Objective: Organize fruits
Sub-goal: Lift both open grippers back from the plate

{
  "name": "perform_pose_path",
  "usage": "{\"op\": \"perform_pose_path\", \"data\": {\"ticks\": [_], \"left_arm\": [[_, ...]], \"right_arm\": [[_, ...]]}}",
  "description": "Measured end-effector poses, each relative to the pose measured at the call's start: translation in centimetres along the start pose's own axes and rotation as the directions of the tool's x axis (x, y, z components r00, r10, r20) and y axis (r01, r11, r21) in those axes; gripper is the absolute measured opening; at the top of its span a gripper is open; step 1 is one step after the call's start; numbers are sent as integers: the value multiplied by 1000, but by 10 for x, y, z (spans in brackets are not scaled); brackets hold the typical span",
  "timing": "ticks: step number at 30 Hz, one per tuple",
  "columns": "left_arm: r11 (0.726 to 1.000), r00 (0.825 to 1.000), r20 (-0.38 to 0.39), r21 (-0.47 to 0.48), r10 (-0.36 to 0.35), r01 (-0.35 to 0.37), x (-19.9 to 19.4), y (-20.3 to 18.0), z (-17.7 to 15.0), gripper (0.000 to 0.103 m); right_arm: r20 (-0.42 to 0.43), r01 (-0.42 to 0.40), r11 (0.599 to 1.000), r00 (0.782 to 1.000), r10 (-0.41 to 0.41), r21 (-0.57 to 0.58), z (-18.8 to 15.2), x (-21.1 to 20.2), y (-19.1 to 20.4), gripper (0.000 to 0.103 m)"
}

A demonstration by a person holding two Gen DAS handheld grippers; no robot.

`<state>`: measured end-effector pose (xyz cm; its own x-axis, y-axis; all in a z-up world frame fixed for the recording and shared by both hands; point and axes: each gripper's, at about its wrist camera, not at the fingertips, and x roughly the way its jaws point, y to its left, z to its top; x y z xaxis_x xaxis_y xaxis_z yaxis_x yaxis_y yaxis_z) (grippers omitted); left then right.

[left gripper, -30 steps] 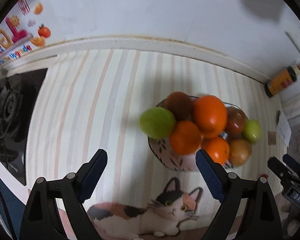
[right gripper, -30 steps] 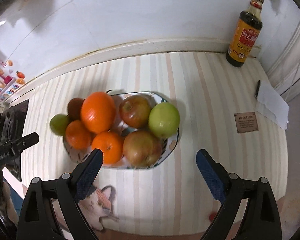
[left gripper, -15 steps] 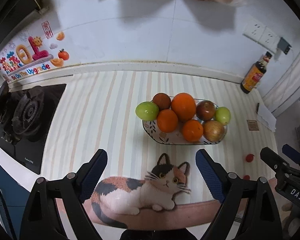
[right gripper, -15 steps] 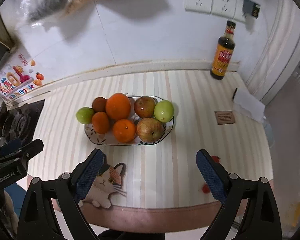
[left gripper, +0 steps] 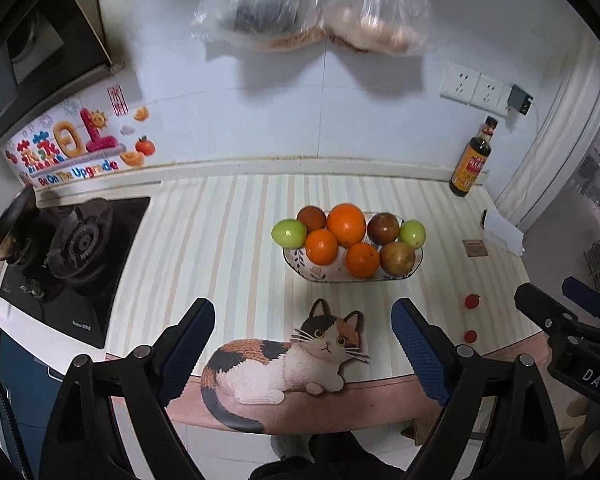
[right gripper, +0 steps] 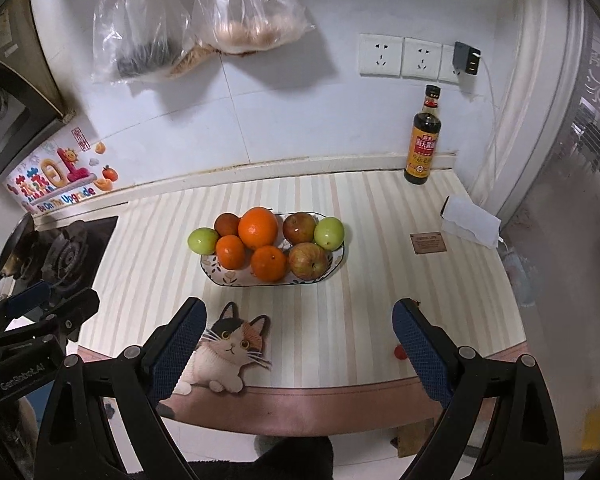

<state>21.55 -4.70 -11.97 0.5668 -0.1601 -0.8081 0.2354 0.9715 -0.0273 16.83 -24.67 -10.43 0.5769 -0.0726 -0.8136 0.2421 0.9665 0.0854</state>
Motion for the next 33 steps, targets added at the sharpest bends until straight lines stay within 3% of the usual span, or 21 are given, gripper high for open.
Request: {"op": "perform_pose_path", "data": {"ticks": [16, 18, 21, 26, 30, 33], "left_arm": [[1000, 999, 35, -5, -27, 27, -23, 0, -7, 91], [999, 999, 26, 4, -33, 33, -20, -1, -7, 102], [999, 999, 39, 21, -28, 28, -16, -6, -8, 103], [999, 1000, 11, 39, 8, -8, 10, -25, -2, 103], [997, 999, -36, 69, 31, -29, 44, -56, 5, 103], [993, 994, -92, 108, 63, -53, 79, -87, 10, 103]], "right_arm": [[65, -7, 1000, 998, 5, 27, -10, -44, 5, 99], [76, -30, 998, 997, 26, 50, -11, -45, 0, 99], [80, -82, 992, 994, 75, 92, -10, -38, -12, 99], [37, -141, 962, 990, 136, 235, -11, 1, -70, 99], [-41, -61, 951, 996, 77, 302, -18, 50, -133, 99], [-139, -3, 940, 989, 54, 342, -30, 99, -174, 99]]}}
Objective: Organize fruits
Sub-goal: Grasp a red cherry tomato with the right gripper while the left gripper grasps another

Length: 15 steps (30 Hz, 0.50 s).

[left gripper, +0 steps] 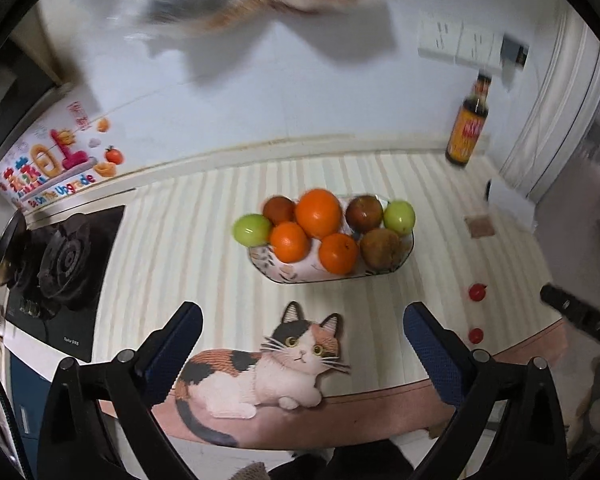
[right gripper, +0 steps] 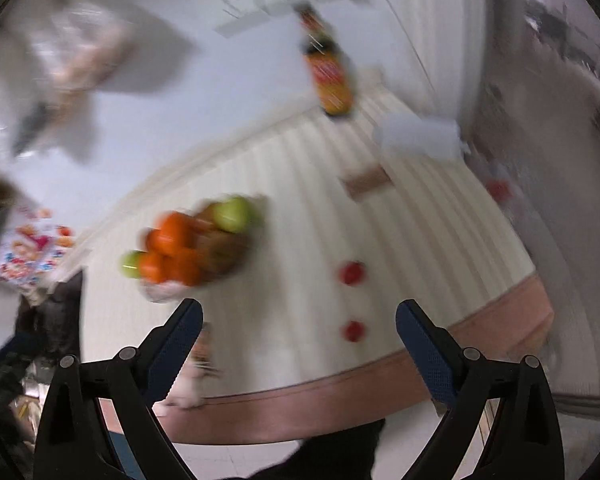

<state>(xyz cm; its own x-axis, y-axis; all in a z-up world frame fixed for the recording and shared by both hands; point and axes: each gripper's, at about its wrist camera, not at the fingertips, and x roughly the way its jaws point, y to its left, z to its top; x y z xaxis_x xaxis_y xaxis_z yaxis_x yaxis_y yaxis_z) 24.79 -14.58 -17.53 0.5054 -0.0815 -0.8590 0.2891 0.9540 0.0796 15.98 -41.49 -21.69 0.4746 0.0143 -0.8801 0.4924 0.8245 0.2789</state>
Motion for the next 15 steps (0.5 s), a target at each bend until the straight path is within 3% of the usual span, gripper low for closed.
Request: {"op": "perform_pose_path", "data": {"ticks": [2, 5, 8, 13, 15], "left_arm": [[999, 999, -50, 34, 8, -7, 25, -25, 7, 103], [995, 992, -119, 102, 33, -21, 59, -61, 14, 103], [989, 985, -163, 146, 53, -29, 83, -86, 16, 103], [984, 970, -231, 178, 69, -27, 113, -113, 14, 103], [983, 966, -248, 182, 72, -27, 121, -122, 14, 103]], "right_arm": [[-70, 10, 1000, 998, -9, 13, 0, 40, -25, 93], [-186, -7, 1000, 982, 10, 15, -9, 96, -46, 69], [-249, -21, 999, 969, 12, -35, -21, 133, -50, 60], [-299, -58, 993, 954, 26, -100, -32, 163, -51, 56], [-313, -69, 988, 950, 23, -137, -38, 171, -49, 36]]}}
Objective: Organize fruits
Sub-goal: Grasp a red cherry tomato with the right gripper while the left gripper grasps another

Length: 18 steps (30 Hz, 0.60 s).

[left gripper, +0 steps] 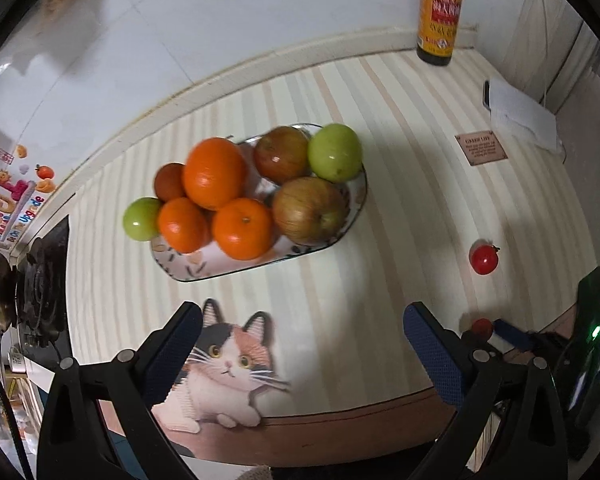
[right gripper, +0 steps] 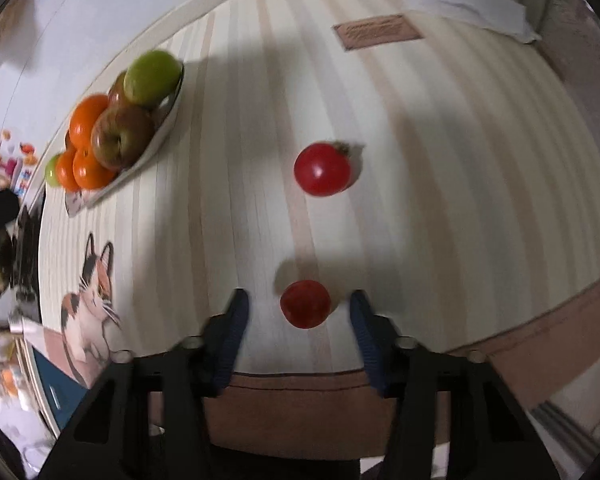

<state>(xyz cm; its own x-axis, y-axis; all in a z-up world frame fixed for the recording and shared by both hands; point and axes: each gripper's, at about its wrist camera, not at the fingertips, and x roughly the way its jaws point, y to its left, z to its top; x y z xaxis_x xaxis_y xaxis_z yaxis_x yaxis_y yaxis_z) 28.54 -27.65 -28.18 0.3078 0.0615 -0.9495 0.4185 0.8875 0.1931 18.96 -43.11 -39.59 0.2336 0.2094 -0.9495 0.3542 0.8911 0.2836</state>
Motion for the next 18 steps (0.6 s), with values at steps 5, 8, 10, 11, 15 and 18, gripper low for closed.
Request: {"op": "perform_pose_path", "data": {"ticks": [5, 8, 10, 11, 15, 18], "left_arm": [[997, 997, -50, 23, -66, 67, 20, -30, 12, 103], [992, 994, -75, 93, -81, 88, 34, -63, 21, 103], [982, 987, -97, 126, -126, 138, 42, -84, 26, 103], [974, 981, -113, 144, -159, 174, 47, -97, 29, 103], [951, 969, -134, 204, -207, 231, 62, -134, 34, 97], [939, 959, -170, 224, -226, 261, 76, -152, 34, 78]], "right_arm": [[61, -5, 999, 998, 8, -42, -2, -11, -7, 29], [95, -28, 999, 995, 26, 15, 3, -29, -30, 29], [115, -24, 999, 993, 18, 43, 8, -38, -44, 29], [125, -22, 998, 992, 15, 56, 9, -42, -52, 29], [128, -4, 995, 992, -8, 97, 15, -50, -81, 29], [131, 13, 993, 991, -28, 119, 17, -57, -98, 29]]}}
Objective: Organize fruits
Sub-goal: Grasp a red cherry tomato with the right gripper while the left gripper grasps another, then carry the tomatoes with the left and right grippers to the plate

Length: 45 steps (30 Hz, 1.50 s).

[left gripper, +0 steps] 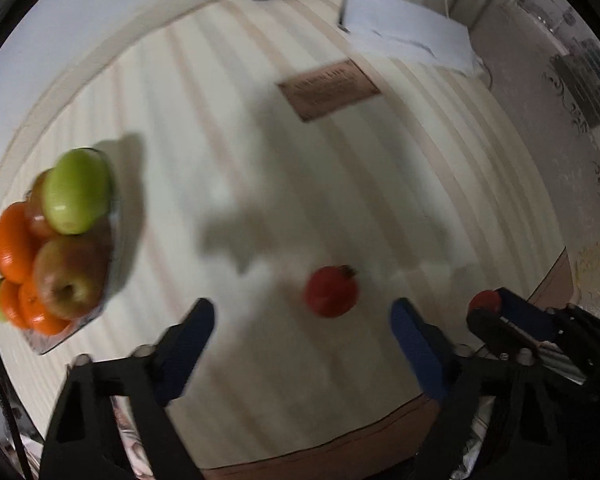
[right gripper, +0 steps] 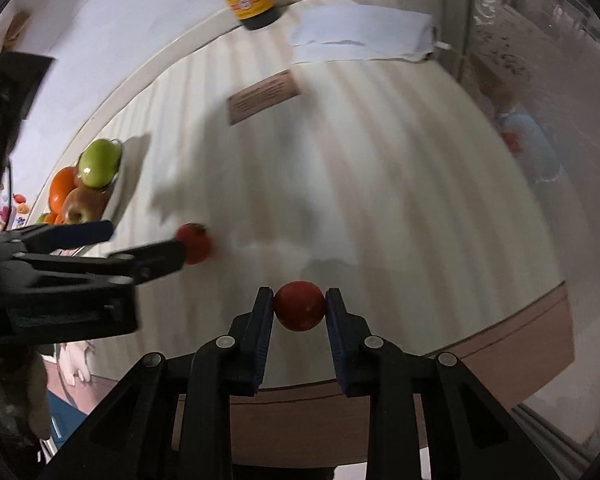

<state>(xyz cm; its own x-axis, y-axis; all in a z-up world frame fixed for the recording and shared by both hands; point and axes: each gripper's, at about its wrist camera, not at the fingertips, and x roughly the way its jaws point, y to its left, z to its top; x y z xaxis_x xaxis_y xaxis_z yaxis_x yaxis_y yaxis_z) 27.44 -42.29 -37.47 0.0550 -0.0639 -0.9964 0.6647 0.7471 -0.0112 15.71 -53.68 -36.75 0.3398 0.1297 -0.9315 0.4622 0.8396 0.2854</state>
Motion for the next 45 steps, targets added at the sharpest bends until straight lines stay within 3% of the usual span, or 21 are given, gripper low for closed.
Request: {"op": "perform_pose_path", "data": {"ticks": [4, 7, 16, 21, 24, 28, 33, 41, 45], "left_arm": [[1000, 999, -31, -2, -17, 17, 17, -6, 3, 41], [999, 999, -24, -21, -36, 36, 22, -5, 1, 30], [991, 995, 52, -100, -87, 92, -5, 36, -20, 30], [969, 985, 130, -208, -109, 135, -48, 104, -48, 30], [942, 978, 178, -295, -109, 158, -74, 156, -74, 30], [893, 968, 234, -412, -88, 181, -105, 221, -106, 30], [803, 960, 267, -553, -82, 222, -112, 298, -136, 30], [621, 935, 282, -699, -216, 354, -66, 380, -143, 30], [584, 922, 264, -716, -282, 383, -46, 396, -139, 30]], "right_arm": [[4, 6, 1000, 1000, -6, 18, -1, -4, -8, 29], [8, 14, 1000, 1000, -14, 17, 0, -5, -10, 29], [39, 7, 1000, 999, -7, -4, 4, -17, 12, 29], [59, -40, 997, 997, 44, -70, 8, -25, 56, 29], [62, -85, 989, 994, 93, -124, 9, -27, 95, 29], [48, -163, 965, 983, 176, -207, 9, -21, 159, 29], [-13, -272, 922, 960, 279, -276, 4, 4, 241, 29], [-126, -390, 875, 921, 369, -289, -1, 67, 348, 29], [-153, -383, 885, 923, 354, -264, 0, 100, 367, 29]]}}
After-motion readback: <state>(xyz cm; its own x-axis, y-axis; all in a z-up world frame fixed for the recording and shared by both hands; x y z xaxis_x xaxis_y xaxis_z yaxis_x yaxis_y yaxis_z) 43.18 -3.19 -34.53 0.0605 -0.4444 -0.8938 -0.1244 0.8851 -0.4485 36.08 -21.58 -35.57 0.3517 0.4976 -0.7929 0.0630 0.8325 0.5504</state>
